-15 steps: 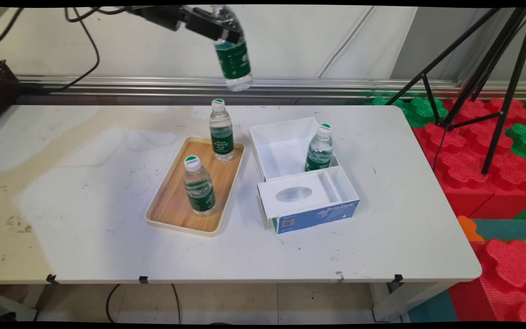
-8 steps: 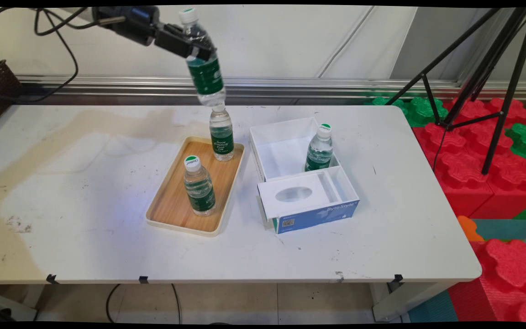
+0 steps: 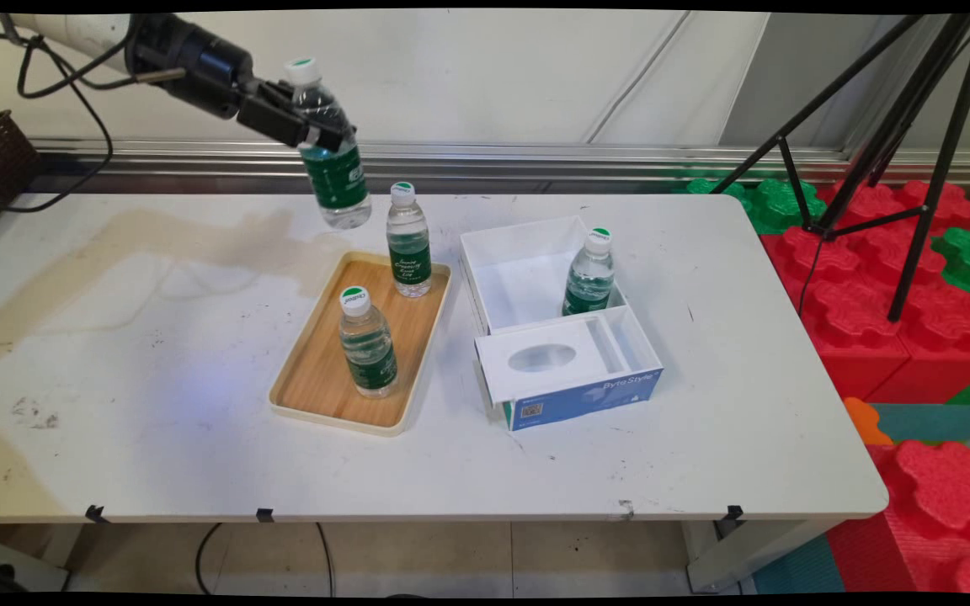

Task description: Place the picked object on the tray

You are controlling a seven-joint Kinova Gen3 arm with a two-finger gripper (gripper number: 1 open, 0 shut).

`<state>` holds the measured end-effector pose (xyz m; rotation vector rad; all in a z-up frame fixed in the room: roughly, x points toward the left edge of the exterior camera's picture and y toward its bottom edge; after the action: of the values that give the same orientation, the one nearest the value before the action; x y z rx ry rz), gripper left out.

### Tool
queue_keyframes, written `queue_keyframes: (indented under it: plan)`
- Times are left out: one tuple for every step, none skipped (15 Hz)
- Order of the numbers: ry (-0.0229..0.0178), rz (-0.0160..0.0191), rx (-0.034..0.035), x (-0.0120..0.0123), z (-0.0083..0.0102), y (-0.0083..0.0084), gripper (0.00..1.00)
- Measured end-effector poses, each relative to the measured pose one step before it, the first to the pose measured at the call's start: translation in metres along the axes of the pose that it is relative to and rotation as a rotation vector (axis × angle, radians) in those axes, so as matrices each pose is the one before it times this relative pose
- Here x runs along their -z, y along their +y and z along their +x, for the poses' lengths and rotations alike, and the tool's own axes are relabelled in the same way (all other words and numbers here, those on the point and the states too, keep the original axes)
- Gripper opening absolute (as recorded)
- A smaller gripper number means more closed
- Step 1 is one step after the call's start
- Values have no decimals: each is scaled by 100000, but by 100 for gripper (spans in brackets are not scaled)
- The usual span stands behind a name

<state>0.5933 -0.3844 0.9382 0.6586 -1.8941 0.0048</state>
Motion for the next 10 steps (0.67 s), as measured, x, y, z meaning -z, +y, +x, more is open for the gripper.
queue_keyframes:
  plan:
    - [-786, 370, 23, 221, -599, -124, 0]
    - [-607, 602, -22, 190, -561, -180, 0]
    - [-434, 449, -76, 58, -394, -209, 0]
    - [-261, 353, -72, 21, -250, -162, 0]
    - [-348, 472, -105, 1, -344, -233, 0]
    - [-234, 371, -49, -14, -236, -171, 0]
    - [-362, 575, -56, -27, -409, -275, 0]
    - [-324, 438, -37, -35, -343, -202, 0]
    - [-195, 265, 54, -30, -240, -118, 0]
    - [-302, 330, 29, -45, -358, -140, 0]
